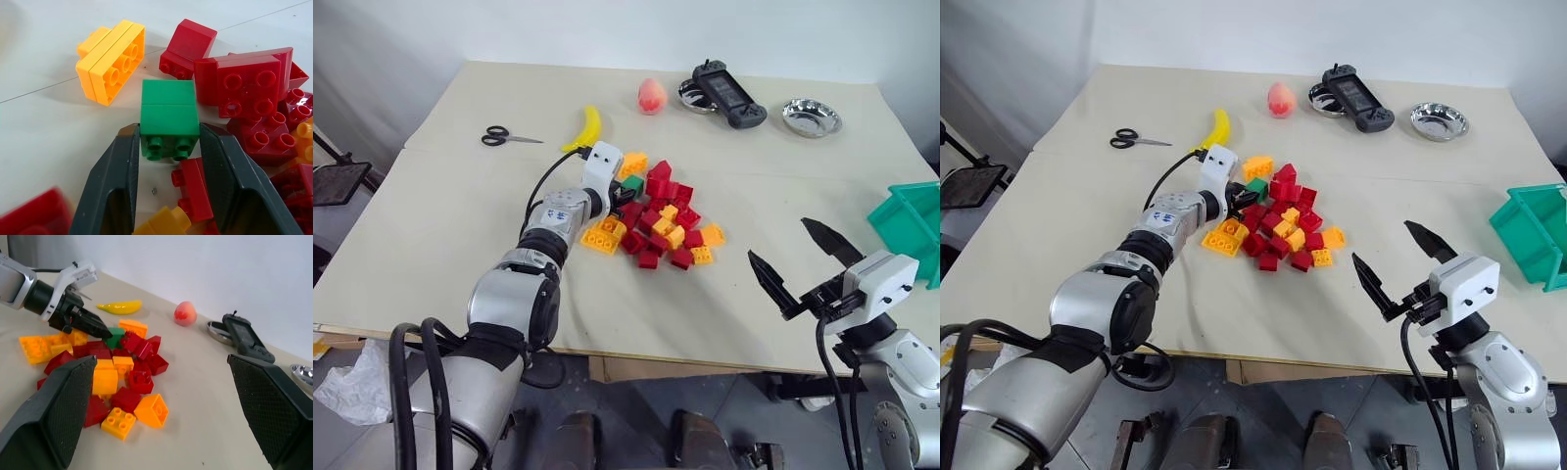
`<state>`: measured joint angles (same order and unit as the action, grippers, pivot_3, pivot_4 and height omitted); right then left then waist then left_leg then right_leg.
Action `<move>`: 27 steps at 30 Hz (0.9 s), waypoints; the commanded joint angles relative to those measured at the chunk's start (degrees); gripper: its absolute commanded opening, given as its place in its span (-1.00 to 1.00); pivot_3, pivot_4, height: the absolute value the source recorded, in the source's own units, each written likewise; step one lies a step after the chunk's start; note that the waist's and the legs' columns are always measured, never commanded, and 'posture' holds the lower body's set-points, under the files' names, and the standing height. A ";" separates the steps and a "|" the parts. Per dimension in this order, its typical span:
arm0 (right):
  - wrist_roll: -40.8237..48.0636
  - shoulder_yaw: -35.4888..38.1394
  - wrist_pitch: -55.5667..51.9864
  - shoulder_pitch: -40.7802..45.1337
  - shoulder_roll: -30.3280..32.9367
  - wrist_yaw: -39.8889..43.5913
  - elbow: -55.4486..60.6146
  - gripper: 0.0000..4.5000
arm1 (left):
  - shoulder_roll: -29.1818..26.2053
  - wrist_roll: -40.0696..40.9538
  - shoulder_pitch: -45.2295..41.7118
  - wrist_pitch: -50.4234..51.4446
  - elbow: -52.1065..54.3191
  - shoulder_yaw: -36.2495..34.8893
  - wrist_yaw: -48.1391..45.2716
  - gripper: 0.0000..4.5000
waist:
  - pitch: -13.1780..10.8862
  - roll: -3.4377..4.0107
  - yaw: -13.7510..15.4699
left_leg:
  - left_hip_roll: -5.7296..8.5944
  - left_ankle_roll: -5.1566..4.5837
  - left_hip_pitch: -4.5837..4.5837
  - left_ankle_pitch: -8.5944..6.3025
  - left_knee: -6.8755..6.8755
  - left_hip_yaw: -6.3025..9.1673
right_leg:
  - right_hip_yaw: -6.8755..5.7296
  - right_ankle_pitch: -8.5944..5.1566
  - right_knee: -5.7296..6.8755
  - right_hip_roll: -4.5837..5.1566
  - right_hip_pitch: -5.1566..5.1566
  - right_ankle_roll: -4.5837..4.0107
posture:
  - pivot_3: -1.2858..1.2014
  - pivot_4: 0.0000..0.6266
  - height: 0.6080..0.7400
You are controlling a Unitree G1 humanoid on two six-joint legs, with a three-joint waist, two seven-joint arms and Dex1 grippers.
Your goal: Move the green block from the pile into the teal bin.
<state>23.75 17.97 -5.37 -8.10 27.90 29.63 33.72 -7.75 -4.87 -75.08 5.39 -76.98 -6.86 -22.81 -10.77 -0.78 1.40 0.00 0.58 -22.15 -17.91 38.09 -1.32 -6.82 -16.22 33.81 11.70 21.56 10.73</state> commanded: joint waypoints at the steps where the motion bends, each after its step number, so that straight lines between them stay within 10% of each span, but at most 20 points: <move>1: 0.28 0.46 0.84 0.09 -0.15 -0.42 2.31 1.00 | -1.26 1.50 -0.69 -3.32 -0.02 -1.76 -3.43 -0.35 | 0.00 0.00 -0.01 | 0.00 0.00 0.00 0.00 0.00 0.00 | 0.00 0.00 0.00 0.00 0.00 0.00 | 0.03 -0.52 1.00; 15: 3.38 13.29 1.25 -13.61 0.85 1.91 5.96 1.00 | 3.62 0.68 -4.73 -21.36 6.23 6.58 -45.44 -0.35 | 0.00 -0.01 1.38 | 0.04 -0.05 -0.11 -0.03 0.01 -0.01 | -0.04 0.01 -0.10 0.01 0.00 0.02 | 0.03 -0.52 1.00; 25: 6.42 24.04 0.94 -27.06 -2.08 2.77 10.22 1.00 | 22.68 -4.52 -1.90 -19.91 4.50 15.67 -33.12 -0.35 | 0.07 0.12 0.01 | -0.04 -0.13 0.00 -0.07 -0.08 -0.16 | 0.07 0.02 -0.12 -0.01 0.04 0.04 | 0.03 -0.52 1.00; 27: 6.23 23.87 0.12 -28.85 -2.76 2.27 11.57 1.00 | 23.79 -3.52 -1.62 -19.30 4.63 15.65 -32.96 -0.03 | 0.07 0.12 -0.13 | -0.04 -0.13 0.00 -0.07 -0.01 -0.18 | 0.14 0.02 -0.12 -0.01 0.04 0.04 | 0.03 -0.52 1.00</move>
<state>29.10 40.73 -5.27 -36.41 25.60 32.51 42.25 8.81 -9.21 -77.73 -14.07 -72.98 9.01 -56.57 -10.70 -0.66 1.27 -0.04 0.45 -22.16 -17.98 38.11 -1.50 -6.66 -16.20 33.69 11.70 21.60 10.77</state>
